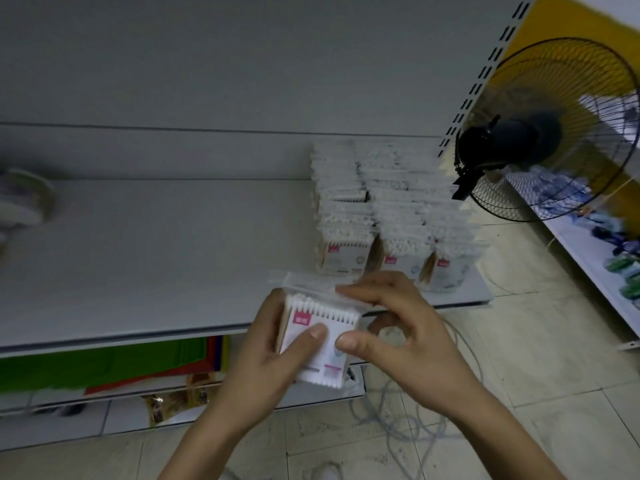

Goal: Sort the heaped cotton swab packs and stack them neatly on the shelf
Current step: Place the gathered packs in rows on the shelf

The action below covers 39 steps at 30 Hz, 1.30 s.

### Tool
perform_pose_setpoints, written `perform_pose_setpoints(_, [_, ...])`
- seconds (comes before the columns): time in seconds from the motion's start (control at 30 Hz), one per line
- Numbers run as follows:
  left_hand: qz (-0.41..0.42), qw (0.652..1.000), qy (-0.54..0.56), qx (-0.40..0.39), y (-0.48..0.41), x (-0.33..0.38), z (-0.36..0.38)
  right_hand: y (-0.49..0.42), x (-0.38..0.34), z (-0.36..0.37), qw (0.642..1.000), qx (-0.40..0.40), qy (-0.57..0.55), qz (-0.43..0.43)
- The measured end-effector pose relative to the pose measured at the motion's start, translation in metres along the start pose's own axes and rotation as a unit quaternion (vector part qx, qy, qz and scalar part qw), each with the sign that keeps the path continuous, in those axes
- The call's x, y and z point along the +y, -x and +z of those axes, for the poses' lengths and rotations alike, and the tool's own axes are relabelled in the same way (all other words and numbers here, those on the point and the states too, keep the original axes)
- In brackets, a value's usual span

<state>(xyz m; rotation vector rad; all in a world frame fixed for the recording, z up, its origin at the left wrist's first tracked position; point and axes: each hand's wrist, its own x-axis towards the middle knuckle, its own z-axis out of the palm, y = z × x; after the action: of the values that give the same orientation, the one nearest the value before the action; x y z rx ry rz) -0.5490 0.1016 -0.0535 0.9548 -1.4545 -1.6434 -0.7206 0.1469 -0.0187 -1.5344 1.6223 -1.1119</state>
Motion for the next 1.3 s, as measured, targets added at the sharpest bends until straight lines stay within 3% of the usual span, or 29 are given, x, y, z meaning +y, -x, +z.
perform_pose_setpoints(0.23, [-0.064, 0.979, 0.192, -0.025, -0.007, -0.004, 0.011, -0.008, -0.012, 0.001, 0.965, 0.056, -0.246, 0.073])
perform_pose_setpoints(0.33, [-0.07, 0.982, 0.172, -0.016, -0.006, -0.007, 0.01, -0.016, -0.015, 0.0, 0.956, 0.07, -0.271, 0.091])
perform_pose_setpoints(0.43, [-0.065, 0.991, 0.111, 0.03, -0.008, -0.008, 0.008, -0.031, -0.01, -0.016, 0.946, 0.139, -0.281, 0.08])
perform_pose_setpoints(0.53, [-0.006, 0.992, 0.042, 0.119, -0.022, -0.005, -0.004, -0.045, -0.001, -0.041, 0.969, 0.219, -0.113, 0.005])
perform_pose_setpoints(0.63, [0.068, 0.984, -0.041, 0.162, -0.05, -0.006, -0.024, -0.054, 0.014, -0.047, 0.976, 0.17, 0.1, -0.091])
perform_pose_setpoints(0.7, [0.079, 0.978, -0.091, 0.172, -0.064, -0.016, -0.035, -0.06, 0.03, -0.04, 0.953, 0.127, 0.214, -0.175])
perform_pose_setpoints(0.8, [0.074, 0.97, -0.125, 0.196, -0.072, -0.031, -0.041, -0.07, 0.053, -0.028, 0.884, 0.12, 0.379, -0.245])
perform_pose_setpoints(0.87, [0.077, 0.967, -0.129, 0.204, -0.073, -0.036, -0.043, -0.075, 0.062, -0.025, 0.863, 0.14, 0.417, -0.25])
perform_pose_setpoints(1.03, [0.07, 0.968, -0.125, 0.205, -0.077, -0.039, -0.048, -0.076, 0.067, -0.021, 0.856, 0.169, 0.415, -0.256])
perform_pose_setpoints(1.2, [0.061, 0.966, -0.133, 0.211, -0.078, -0.043, -0.051, -0.076, 0.067, -0.016, 0.802, 0.188, 0.49, -0.286])
perform_pose_setpoints(1.3, [0.058, 0.967, -0.129, 0.213, -0.079, -0.043, -0.051, -0.074, 0.069, -0.013, 0.799, 0.186, 0.495, -0.285])
